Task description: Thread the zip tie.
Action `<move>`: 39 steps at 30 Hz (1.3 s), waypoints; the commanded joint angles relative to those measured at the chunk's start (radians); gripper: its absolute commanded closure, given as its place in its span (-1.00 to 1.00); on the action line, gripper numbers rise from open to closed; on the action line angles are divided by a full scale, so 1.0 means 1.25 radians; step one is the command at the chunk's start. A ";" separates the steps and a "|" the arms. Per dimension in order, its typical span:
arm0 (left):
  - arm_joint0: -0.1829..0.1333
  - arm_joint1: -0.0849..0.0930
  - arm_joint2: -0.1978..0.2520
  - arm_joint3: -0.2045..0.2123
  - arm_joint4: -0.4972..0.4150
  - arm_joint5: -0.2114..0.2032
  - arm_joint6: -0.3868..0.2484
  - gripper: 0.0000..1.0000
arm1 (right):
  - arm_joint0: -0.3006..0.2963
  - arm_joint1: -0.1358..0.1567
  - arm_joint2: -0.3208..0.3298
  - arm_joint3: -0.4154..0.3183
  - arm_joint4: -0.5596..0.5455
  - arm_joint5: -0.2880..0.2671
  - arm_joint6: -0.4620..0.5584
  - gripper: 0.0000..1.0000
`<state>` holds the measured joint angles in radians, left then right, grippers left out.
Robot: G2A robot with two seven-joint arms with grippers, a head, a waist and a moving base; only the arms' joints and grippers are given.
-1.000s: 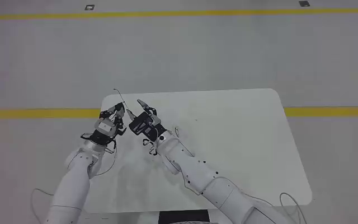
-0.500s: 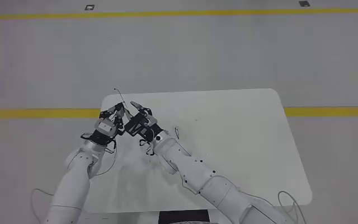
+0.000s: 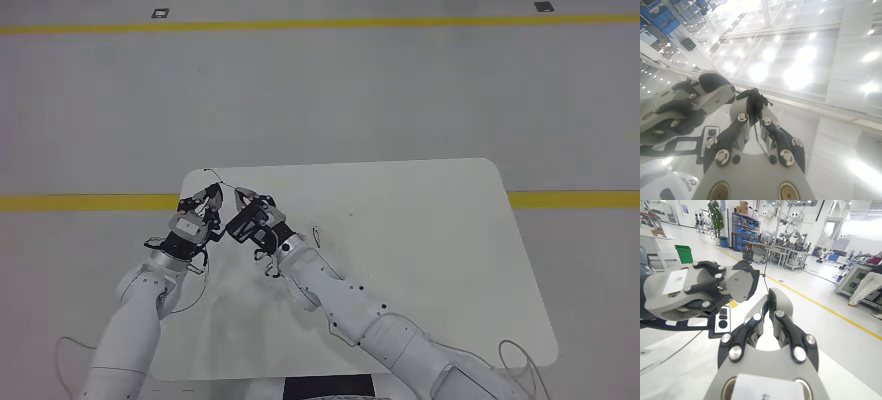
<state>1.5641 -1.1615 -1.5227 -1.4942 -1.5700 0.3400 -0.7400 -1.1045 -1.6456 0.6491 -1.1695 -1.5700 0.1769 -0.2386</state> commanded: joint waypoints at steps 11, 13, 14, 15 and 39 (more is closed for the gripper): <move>0.000 0.000 0.000 0.000 0.000 0.000 0.000 1.00 | -0.014 0.029 0.005 -0.016 0.000 0.023 0.043 1.00; 0.000 0.000 0.000 0.000 0.000 0.000 0.000 1.00 | -0.017 0.031 0.007 -0.019 0.000 0.026 0.049 1.00; 0.000 0.000 0.000 0.000 0.000 0.000 0.000 1.00 | -0.018 0.032 0.007 -0.019 0.000 0.027 0.050 1.00; 0.000 0.000 0.000 0.000 0.000 0.000 0.000 1.00 | -0.020 0.033 0.007 -0.019 0.000 0.028 0.053 1.00; 0.000 0.000 0.000 0.000 0.000 0.000 0.000 1.00 | -0.148 0.071 0.172 -0.164 0.124 -0.040 0.010 -1.00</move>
<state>1.5641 -1.1615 -1.5228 -1.4942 -1.5700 0.3400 -0.7400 -1.2686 -1.5622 0.8426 -1.3485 -1.4624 0.1786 -0.2249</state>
